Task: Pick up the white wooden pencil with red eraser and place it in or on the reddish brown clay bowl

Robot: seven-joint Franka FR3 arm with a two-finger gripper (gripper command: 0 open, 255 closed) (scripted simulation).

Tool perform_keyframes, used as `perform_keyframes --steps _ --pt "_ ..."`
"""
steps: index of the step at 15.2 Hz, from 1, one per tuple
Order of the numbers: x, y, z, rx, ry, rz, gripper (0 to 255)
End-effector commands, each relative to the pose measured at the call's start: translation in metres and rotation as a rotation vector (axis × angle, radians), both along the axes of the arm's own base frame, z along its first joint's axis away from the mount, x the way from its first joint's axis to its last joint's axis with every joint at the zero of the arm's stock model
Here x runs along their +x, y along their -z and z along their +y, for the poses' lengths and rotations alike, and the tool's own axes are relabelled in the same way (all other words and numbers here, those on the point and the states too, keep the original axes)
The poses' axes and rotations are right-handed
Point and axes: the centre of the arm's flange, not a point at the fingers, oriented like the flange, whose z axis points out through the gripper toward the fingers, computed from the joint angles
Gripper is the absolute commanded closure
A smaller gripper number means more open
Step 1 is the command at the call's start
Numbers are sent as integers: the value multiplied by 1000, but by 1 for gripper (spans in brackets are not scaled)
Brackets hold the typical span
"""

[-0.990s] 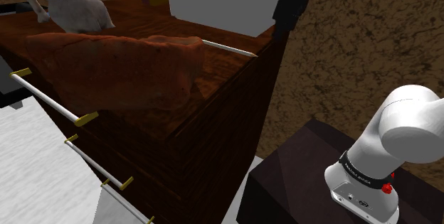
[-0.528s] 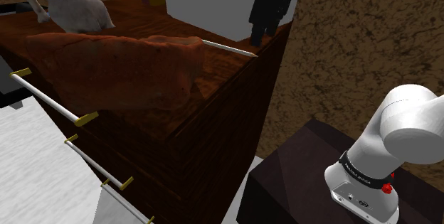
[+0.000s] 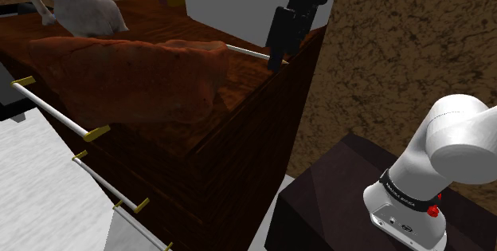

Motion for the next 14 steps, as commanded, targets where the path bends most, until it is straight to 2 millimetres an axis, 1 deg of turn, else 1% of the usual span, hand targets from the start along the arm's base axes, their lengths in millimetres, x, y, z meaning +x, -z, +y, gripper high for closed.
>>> perform_keyframes --steps 1,8,9,14 --pt "2 10 1 -1 0 3 0" --pt "2 10 1 -1 0 3 0" --pt "1 11 1 -1 0 3 255" --pt "1 11 1 -1 0 3 255"
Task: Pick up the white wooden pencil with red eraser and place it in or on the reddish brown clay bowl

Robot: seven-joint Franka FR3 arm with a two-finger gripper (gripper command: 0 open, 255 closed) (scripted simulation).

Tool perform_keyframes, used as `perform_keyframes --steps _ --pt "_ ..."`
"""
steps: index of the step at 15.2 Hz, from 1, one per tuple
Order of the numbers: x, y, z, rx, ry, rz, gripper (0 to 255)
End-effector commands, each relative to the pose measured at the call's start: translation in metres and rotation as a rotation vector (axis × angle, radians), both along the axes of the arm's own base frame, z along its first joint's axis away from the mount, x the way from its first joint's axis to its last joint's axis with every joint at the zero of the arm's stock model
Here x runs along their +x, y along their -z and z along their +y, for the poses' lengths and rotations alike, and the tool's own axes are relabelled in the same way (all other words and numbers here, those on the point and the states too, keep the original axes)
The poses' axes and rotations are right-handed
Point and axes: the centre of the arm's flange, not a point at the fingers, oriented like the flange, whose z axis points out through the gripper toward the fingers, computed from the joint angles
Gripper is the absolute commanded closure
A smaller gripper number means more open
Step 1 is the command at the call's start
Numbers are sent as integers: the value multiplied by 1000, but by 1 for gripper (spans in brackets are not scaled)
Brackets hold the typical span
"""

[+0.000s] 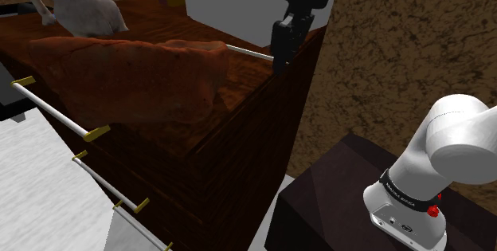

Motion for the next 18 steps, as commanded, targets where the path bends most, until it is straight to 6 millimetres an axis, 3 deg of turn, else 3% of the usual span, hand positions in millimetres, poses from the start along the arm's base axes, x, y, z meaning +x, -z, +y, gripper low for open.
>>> perform_keyframes --steps 1,4,18 --pt "2 5 3 2 -2 8 255" --pt "2 5 2 2 -2 8 255" --pt "2 -69 2 2 -2 8 255"
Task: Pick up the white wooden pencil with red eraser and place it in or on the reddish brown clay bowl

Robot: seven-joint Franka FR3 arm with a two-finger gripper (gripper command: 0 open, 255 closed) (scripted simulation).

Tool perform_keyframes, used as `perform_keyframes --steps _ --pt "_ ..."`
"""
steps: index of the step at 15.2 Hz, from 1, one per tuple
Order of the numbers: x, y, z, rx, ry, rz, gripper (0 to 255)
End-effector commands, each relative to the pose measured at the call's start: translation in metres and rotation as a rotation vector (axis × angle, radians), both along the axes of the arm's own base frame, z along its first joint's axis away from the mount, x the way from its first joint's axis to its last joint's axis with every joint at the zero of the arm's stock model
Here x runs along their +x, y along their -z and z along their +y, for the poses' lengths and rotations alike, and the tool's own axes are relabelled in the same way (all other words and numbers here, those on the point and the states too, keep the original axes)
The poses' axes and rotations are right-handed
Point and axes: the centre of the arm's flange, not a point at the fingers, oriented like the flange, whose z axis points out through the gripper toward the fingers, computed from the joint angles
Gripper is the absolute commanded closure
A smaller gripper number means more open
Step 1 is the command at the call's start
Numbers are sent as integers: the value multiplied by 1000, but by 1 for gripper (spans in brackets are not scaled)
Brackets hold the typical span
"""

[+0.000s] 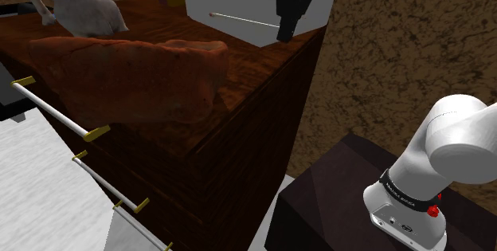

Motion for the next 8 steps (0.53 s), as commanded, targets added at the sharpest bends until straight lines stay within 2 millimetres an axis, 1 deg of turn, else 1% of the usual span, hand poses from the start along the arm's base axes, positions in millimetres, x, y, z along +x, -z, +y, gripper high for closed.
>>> perform_keyframes --steps 1,8 --pt "0 -11 -1 0 0 0 255" --pt "0 -48 -1 0 0 0 255"
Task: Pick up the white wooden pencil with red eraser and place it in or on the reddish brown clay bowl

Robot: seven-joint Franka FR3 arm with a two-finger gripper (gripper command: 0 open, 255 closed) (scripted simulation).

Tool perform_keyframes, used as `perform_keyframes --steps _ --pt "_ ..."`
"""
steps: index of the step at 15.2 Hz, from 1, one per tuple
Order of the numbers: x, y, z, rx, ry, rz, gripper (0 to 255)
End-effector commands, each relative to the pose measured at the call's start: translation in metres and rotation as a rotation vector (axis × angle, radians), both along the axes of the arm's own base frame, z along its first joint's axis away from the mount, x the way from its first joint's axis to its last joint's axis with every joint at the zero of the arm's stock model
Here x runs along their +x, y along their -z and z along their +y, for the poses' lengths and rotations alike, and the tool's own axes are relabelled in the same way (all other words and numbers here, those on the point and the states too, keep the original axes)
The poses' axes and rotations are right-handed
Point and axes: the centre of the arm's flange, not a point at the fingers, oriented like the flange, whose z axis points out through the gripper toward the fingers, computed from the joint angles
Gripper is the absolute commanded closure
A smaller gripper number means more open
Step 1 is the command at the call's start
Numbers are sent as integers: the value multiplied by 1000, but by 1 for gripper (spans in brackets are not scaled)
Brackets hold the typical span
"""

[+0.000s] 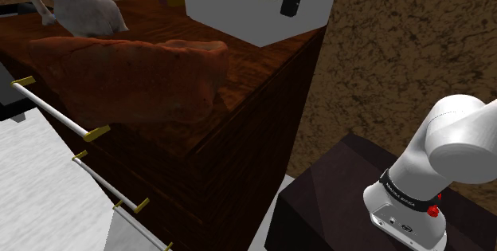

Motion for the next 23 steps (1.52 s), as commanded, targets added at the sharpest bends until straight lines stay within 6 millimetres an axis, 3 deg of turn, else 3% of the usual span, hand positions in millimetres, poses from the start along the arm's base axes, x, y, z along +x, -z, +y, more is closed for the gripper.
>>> perform_keyframes --steps 1,12,23 --pt "0 -10 -1 1 1 -1 255" --pt "0 -65 -1 1 1 -1 255" --pt "-42 -59 138 1 1 -1 255"
